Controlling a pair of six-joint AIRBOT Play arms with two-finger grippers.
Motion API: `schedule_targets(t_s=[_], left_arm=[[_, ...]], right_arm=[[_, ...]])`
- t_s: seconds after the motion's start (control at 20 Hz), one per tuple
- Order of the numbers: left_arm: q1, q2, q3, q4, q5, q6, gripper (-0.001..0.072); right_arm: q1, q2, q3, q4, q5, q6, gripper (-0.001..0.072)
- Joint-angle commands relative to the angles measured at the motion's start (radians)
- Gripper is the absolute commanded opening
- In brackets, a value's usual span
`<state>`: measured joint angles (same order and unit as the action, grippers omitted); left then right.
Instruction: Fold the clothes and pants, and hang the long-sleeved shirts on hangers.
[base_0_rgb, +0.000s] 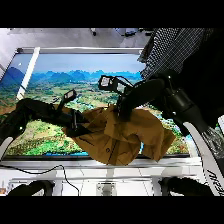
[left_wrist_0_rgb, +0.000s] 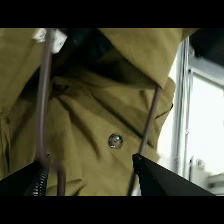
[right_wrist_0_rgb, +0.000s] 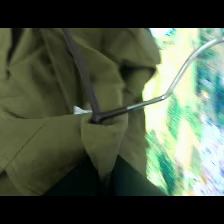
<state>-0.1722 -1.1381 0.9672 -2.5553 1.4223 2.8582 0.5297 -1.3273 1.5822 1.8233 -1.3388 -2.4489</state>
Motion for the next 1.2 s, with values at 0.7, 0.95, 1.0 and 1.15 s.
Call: schedule_targets(t_s=[0.7, 0.95, 1.0, 1.15], left_arm=[[0.15, 0.238, -0.228, 0.048, -0.283, -0.128, 0.0616], [-0.166, 0.047, -0.254, 0.045, -0.694, -0.128, 0.0615], [-0.203, 0.014, -0.254, 0.045, -0.738, -0.129, 0.0615], [-0.25, -0.055, -0.254, 0.044, -0.872, -0.129, 0.0616]], right_arm=[[-0.126, 0.09, 0.001, -0.042, 0.074, 0.144, 0.0036], [-0.124, 0.114, 0.001, 0.006, 0.07, 0.144, 0.0036], [-0.124, 0.12, 0.001, 0.006, 0.069, 0.144, 0.0036], [-0.124, 0.14, 0.001, 0.006, 0.06, 0.144, 0.0036]])
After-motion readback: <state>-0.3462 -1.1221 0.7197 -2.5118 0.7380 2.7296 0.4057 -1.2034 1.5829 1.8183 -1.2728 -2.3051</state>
